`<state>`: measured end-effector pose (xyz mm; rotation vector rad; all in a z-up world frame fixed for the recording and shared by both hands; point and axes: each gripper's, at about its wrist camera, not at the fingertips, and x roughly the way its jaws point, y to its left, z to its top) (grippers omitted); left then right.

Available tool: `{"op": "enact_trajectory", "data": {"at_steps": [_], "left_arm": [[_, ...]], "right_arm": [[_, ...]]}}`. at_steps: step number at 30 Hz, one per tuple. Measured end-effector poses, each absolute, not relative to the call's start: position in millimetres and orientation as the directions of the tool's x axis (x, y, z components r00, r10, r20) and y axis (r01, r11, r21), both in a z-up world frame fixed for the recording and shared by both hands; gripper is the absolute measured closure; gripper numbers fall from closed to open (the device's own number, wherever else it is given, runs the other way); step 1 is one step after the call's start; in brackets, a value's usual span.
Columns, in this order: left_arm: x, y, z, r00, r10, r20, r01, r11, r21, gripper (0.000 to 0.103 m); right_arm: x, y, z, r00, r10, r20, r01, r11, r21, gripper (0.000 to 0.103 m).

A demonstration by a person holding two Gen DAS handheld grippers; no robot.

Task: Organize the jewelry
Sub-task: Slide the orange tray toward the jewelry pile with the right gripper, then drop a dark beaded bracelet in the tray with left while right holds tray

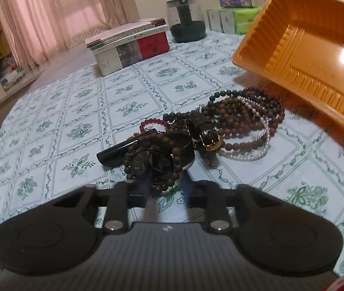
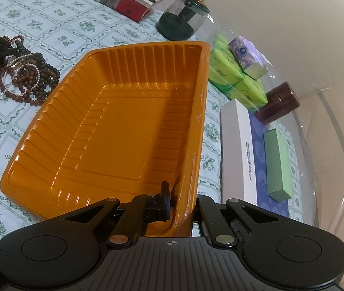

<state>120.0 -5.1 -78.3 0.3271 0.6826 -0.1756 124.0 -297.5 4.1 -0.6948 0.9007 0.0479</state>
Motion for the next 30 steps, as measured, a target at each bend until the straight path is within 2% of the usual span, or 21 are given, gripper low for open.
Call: {"op": "enact_trajectory", "data": {"at_steps": [2,17,24,30], "left_arm": [[118,-6,-77,0.767,-0.052,-0.639,0.27,0.93,0.25,0.097],[112,-9,-16,0.833,-0.074,-0.549,0.238,0.943,0.234,0.097],[110,-45,9,0.841,-0.191,-0.506,0.319,0.931,0.179,0.097],[112,-97,11,0.809,-0.318,-0.494,0.438,0.887,0.147,0.097]], "right_arm": [[124,-298,4,0.636,-0.242,-0.733,-0.319,0.783,-0.534,0.099],[122,-299,4,0.642,-0.236,-0.73,-0.313,0.788,-0.53,0.099],[122,-299,4,0.643,-0.232,-0.73,-0.307,0.794,-0.524,0.099],[122,-300,3,0.643,-0.228,-0.731,-0.306,0.799,-0.518,0.099]]}}
